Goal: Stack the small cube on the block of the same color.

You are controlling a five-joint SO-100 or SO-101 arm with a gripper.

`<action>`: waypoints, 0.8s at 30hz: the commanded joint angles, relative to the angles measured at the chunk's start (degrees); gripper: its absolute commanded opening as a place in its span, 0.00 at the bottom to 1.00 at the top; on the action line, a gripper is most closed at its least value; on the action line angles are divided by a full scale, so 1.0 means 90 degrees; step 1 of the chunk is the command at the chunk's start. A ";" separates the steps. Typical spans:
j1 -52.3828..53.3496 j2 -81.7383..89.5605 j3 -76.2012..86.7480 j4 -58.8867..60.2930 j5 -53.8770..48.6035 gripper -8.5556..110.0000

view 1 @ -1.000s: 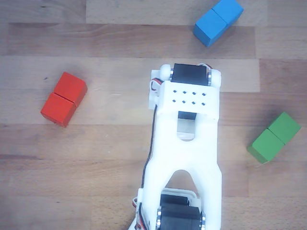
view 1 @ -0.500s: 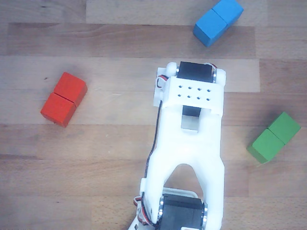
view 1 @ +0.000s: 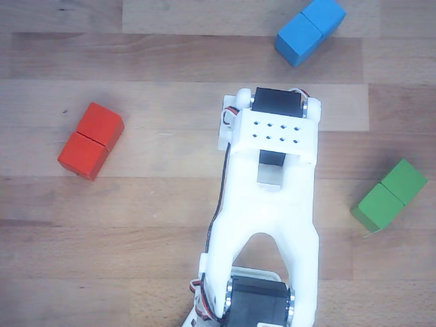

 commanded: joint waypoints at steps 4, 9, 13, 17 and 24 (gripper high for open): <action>0.0068 0.0176 -0.0752 -0.0107 -0.0039 0.15; 0.0088 0.0176 -0.1553 0.0000 -0.0020 0.15; 0.0537 0.0176 -0.2266 0.0010 -0.0078 0.15; 0.1172 0.0176 -0.2793 0.0010 -0.0098 0.15; 0.2295 0.0176 -0.3115 0.0039 -0.0117 0.16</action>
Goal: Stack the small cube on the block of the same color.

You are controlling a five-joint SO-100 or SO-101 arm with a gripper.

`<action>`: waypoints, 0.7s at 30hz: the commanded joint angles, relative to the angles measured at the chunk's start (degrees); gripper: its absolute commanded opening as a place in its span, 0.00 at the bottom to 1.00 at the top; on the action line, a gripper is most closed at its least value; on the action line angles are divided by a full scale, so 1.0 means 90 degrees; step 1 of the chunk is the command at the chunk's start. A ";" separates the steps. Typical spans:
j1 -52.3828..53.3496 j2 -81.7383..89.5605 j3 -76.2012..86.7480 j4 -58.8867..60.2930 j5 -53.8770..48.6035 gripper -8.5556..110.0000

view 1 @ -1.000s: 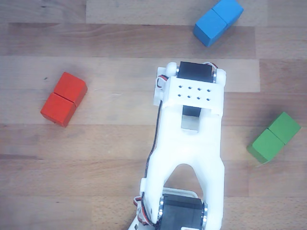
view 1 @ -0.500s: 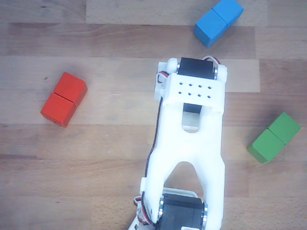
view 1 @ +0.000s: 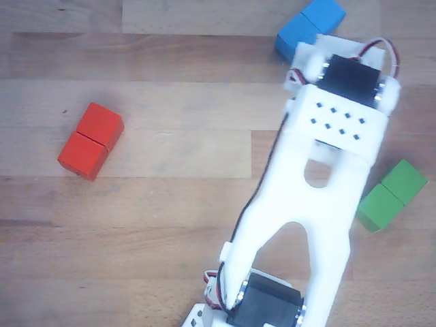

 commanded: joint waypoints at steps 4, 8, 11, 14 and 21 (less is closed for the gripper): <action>0.1191 0.0186 -0.0762 0.0381 -0.0459 0.16; 0.1836 0.0186 -0.0762 0.0557 -0.0986 0.15; 0.2314 0.0137 -0.0762 0.0566 -0.1240 0.15; 0.2695 0.0088 -0.0762 0.0586 -0.1377 0.15; 0.3037 0.0068 -0.0664 0.0684 -0.1650 0.15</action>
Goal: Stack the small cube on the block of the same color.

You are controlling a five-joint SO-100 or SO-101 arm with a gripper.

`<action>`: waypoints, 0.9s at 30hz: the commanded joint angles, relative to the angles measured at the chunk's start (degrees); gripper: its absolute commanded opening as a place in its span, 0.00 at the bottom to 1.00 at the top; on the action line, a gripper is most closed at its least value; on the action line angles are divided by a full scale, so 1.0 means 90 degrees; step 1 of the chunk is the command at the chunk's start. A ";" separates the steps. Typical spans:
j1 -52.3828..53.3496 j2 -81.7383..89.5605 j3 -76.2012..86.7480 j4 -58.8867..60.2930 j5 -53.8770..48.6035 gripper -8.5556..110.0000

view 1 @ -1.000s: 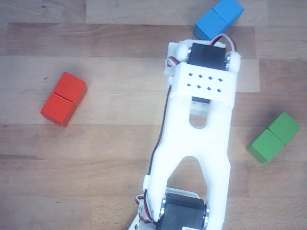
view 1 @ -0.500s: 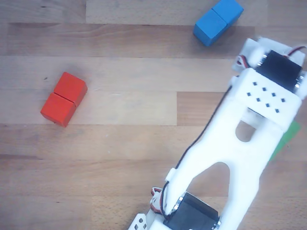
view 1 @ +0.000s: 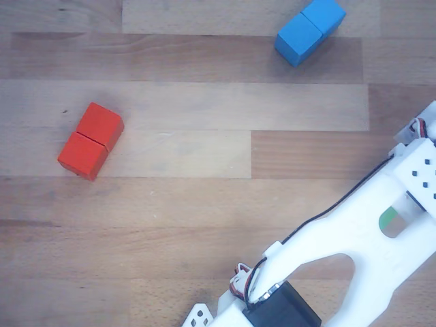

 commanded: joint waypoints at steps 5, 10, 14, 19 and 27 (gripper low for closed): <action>0.0176 -0.0029 -0.0498 0.0088 -0.0215 0.15; 0.0127 -0.0107 -0.0215 0.0088 -0.0244 0.15; 0.0107 -0.0156 -0.0098 0.0088 -0.0244 0.15; 0.0107 -0.0166 0.0205 0.0088 -0.0254 0.15; 0.0098 -0.0166 0.0615 0.0088 -0.0254 0.15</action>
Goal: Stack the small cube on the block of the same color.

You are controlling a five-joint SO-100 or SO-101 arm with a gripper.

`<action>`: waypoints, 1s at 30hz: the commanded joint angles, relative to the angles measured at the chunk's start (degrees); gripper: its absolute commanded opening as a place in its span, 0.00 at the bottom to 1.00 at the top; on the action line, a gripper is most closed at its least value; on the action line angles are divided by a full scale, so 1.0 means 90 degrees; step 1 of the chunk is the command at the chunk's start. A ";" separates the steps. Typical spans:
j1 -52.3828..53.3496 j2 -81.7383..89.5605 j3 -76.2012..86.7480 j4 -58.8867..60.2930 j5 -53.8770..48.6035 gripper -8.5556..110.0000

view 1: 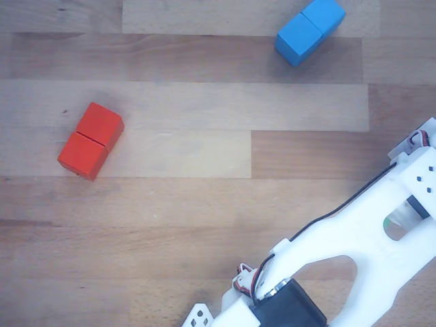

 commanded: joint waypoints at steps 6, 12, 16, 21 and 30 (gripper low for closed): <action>-0.0010 -0.0059 0.0176 -0.0010 -0.0039 0.16; -0.0010 -0.0205 0.0215 0.0088 -0.0068 0.16; -0.0010 -0.0205 0.0244 0.0088 -0.0508 0.19; 0.0049 -0.0195 0.0225 0.0088 -0.0781 0.31; -0.0010 -0.0127 0.0137 0.0078 -0.0811 0.37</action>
